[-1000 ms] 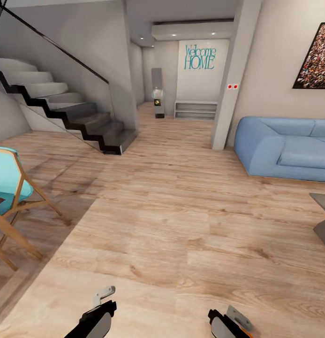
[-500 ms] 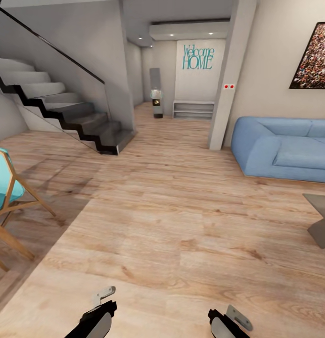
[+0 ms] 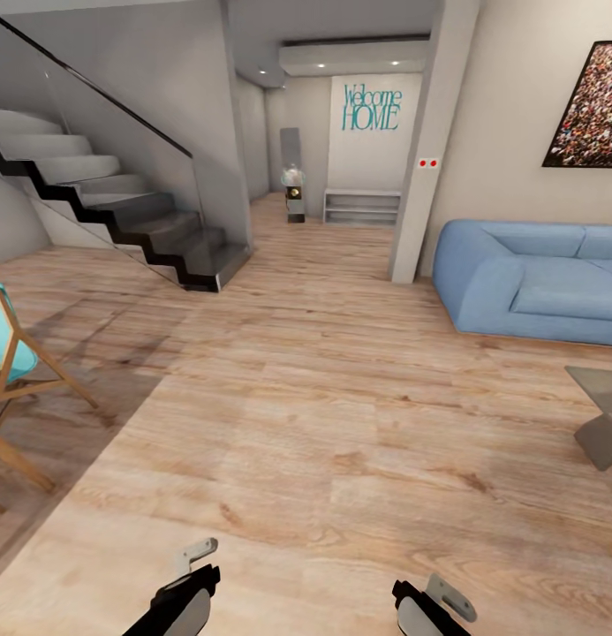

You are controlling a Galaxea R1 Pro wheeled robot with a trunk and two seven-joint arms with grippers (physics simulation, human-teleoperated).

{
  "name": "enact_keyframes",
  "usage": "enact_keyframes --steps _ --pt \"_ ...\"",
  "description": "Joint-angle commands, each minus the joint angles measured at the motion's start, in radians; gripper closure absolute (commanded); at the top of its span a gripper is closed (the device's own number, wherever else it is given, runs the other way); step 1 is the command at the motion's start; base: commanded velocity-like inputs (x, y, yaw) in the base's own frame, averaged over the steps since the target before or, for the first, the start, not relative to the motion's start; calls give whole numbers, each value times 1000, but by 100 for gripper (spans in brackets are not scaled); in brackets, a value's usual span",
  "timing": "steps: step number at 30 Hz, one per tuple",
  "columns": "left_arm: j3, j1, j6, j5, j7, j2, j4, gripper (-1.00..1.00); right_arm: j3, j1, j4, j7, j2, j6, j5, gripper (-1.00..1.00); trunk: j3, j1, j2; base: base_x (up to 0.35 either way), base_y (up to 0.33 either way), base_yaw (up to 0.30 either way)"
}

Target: Place each of the two pumpkins and all three candles from the living room inside a cabinet in the living room (use any cabinet), then make sure every cabinet is closed, and position the cauldron so it is next to a table in the living room.

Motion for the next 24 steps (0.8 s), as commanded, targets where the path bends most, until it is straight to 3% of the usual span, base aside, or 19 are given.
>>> enact_keyframes --steps 1,12,24 --pt "-12 -1 0 4 8 2 -2 -100 8 -1 -1 -7 -1 -2 -7 -100 -1 0 0 124 -136 0" --pt "-26 -1 -6 4 8 1 -2 -100 9 -1 -1 -7 -1 -2 -6 -100 -1 0 0 115 -156 0" --pt "-35 -1 -7 4 8 0 -2 -100 11 -1 -1 -5 -1 -3 -5 -100 -1 0 0 10 -186 0"
